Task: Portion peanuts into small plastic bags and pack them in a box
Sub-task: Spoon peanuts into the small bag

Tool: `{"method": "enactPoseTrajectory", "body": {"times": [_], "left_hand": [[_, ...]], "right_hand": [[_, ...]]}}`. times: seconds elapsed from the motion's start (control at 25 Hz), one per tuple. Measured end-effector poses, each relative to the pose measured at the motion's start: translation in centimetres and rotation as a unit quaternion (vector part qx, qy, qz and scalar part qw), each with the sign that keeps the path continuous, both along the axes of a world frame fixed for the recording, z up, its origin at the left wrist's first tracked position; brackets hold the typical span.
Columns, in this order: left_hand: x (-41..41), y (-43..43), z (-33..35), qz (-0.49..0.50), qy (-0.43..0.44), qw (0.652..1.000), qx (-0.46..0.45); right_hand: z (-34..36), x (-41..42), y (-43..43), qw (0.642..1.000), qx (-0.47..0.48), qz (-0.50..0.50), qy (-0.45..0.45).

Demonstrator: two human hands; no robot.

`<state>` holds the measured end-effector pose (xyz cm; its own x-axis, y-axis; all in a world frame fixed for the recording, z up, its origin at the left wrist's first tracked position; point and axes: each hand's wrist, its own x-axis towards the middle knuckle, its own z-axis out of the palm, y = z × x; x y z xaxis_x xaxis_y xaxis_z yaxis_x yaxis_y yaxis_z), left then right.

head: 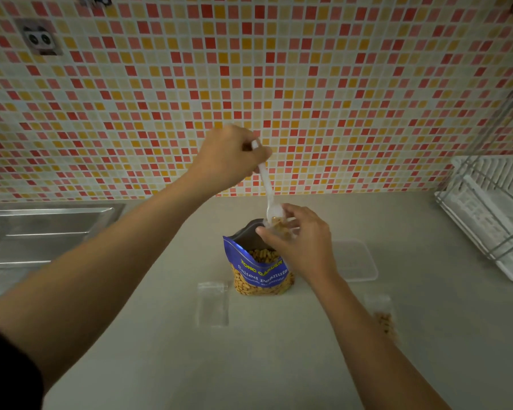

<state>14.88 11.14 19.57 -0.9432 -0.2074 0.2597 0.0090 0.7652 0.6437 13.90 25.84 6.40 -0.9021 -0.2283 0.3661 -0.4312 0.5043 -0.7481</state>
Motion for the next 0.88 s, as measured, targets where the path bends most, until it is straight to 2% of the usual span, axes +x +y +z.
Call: {"method": "enactPoseTrajectory", "body": {"times": [0.08,0.2,0.28,0.32,0.4,0.52,0.64,0.72,0.8,0.88], "left_hand": [[0.7,0.3,1.7,-0.016,0.024,0.998,-0.056],[1.1,-3.0,2.3,0.056,0.054,0.996,0.039],[1.5,-4.7,0.1,0.092,0.028,0.99,0.106],[1.6,-4.4,-1.8,0.094,-0.002,0.99,0.107],[1.7,-2.4,-6.2,0.056,-0.054,0.996,0.031],[0.7,1.3,-11.4,0.003,-0.098,0.984,-0.151],[-0.6,3.3,-13.9,0.01,-0.167,0.964,-0.205],[-1.2,3.3,-14.3,0.048,-0.181,0.971,-0.151],[-1.3,2.7,-13.9,0.105,-0.168,0.98,-0.032],[-1.2,2.0,-13.4,0.138,-0.152,0.974,0.097]], "right_hand": [[0.1,0.0,0.0,1.0,-0.009,0.003,-0.002],[-0.1,0.1,0.5,1.0,-0.025,-0.001,-0.001],[-0.3,0.1,1.1,0.999,-0.038,-0.012,-0.007],[-0.5,0.0,1.5,0.999,-0.048,-0.019,-0.015],[-0.6,-0.1,2.2,0.997,-0.068,-0.03,-0.03],[-0.7,-0.2,3.0,0.996,-0.069,-0.043,-0.024],[-0.4,-0.1,3.5,0.997,-0.068,-0.044,-0.019],[-0.3,0.0,3.9,0.997,-0.067,-0.048,-0.011],[-0.4,0.0,4.3,0.996,-0.065,-0.054,-0.009],[-0.4,0.0,4.8,0.996,-0.065,-0.06,-0.012]]}}
